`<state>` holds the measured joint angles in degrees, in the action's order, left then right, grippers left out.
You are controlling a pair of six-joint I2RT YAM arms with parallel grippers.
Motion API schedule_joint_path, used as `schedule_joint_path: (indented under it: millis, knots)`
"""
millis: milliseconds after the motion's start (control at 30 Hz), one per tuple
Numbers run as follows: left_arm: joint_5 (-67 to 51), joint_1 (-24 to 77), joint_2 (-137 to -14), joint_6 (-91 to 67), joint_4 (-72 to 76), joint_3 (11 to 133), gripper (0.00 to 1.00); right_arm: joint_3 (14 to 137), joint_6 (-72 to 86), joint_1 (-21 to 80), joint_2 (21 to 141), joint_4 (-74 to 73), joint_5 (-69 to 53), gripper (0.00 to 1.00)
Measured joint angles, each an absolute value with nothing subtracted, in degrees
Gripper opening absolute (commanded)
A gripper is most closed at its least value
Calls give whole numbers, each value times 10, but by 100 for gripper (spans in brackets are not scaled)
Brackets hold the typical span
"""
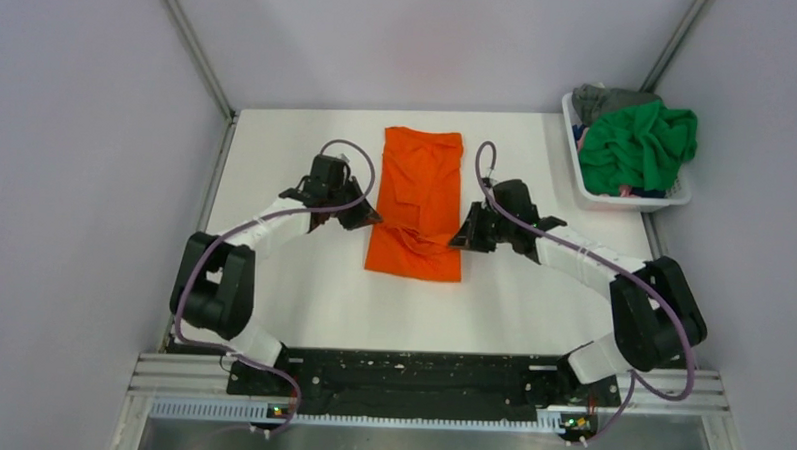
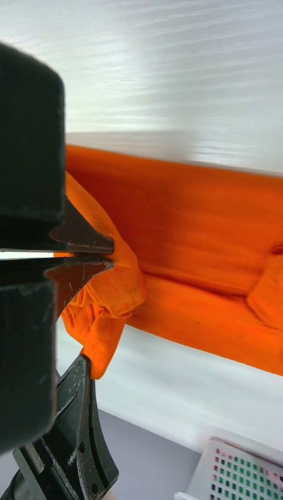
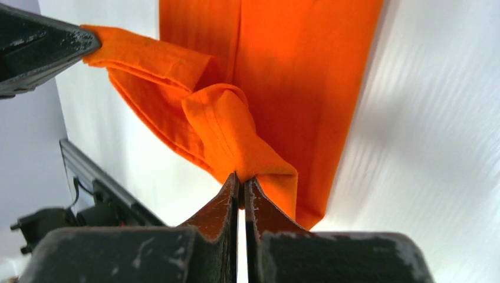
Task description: Fold and stack the t-shirts
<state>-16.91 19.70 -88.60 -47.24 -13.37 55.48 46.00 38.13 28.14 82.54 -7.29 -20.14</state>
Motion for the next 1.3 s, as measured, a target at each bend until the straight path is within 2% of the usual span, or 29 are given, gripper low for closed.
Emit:
schedule_joint_path:
  millis: [300, 767, 800, 833, 867, 933, 967, 1000, 1167, 1300]
  knots:
    - [-199, 164, -1020, -436, -150, 684, 0, 555, 334, 218, 934, -91, -205, 0]
    - [-216, 134, -1116, -405, -183, 765, 2, 636, 279, 205, 1026, -92, -210, 0]
    - [-217, 133, -1121, -404, -187, 771, 11, 639, 276, 201, 1033, -91, -211, 3]
    - [-217, 132, -1126, -403, -188, 775, 21, 642, 274, 197, 1041, -88, -212, 11]
    - [-218, 130, -1133, -402, -192, 784, 37, 647, 270, 192, 1051, -85, -213, 22]
    - [-220, 127, -1146, -395, -196, 798, 60, 657, 266, 185, 1069, -82, -215, 42]
    - [-222, 125, -1152, -394, -199, 806, 88, 664, 260, 182, 1078, -84, -215, 49]
    - [-224, 123, -1155, -392, -202, 812, 97, 674, 255, 181, 1087, -89, -215, 55]
    - [-229, 118, -1154, -388, -212, 832, 99, 704, 241, 179, 1093, -103, -192, 87]
    - [-223, 117, -1120, -388, -215, 815, 99, 691, 241, 178, 1065, -107, -177, 91]
